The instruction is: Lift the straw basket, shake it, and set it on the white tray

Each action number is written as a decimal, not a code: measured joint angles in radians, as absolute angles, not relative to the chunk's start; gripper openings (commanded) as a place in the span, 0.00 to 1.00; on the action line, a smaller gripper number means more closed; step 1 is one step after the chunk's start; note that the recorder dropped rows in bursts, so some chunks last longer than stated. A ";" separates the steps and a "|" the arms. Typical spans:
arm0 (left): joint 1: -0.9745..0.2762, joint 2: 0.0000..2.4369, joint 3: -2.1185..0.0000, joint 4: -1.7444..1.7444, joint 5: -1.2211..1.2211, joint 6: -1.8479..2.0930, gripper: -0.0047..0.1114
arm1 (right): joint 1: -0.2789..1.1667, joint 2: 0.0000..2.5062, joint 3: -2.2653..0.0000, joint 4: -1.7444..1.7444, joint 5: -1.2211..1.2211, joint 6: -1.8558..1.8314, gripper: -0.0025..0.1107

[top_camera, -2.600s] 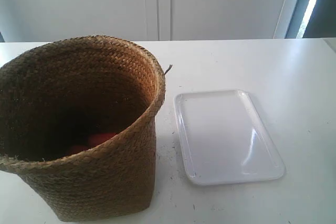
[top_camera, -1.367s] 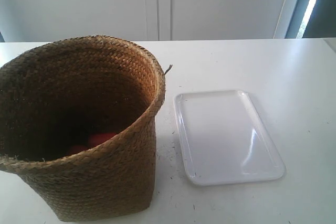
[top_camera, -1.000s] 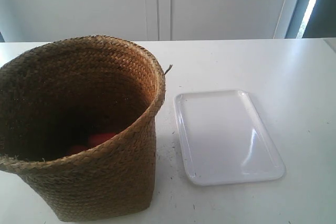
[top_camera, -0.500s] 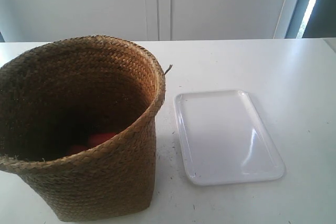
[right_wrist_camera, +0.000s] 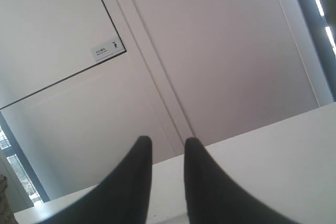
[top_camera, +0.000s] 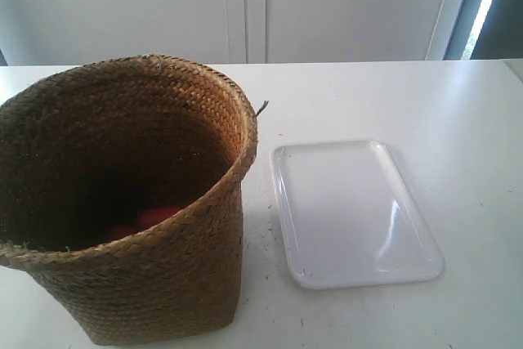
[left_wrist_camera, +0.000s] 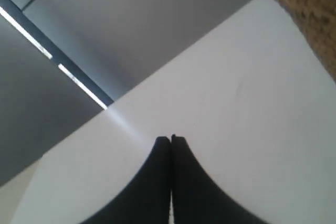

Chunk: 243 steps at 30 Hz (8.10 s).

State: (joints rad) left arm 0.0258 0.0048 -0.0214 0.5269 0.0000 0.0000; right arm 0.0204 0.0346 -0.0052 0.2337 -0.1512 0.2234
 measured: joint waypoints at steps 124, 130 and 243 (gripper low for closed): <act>0.027 1.129 -1.242 -0.214 1.020 -0.025 0.75 | 0.397 1.489 -1.388 0.582 1.067 -0.159 0.62; 0.027 1.164 -1.242 -0.214 1.017 -0.025 0.75 | 0.398 1.489 -1.388 0.505 1.046 -0.141 0.62; -0.080 0.924 -0.786 -0.902 0.438 0.677 0.04 | 0.698 1.146 -0.884 -0.113 0.372 0.312 0.02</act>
State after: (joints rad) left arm -0.0799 0.9238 -0.7858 -0.9018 0.4379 0.6767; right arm 0.6978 1.1455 -0.8840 -0.1133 0.3715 0.3122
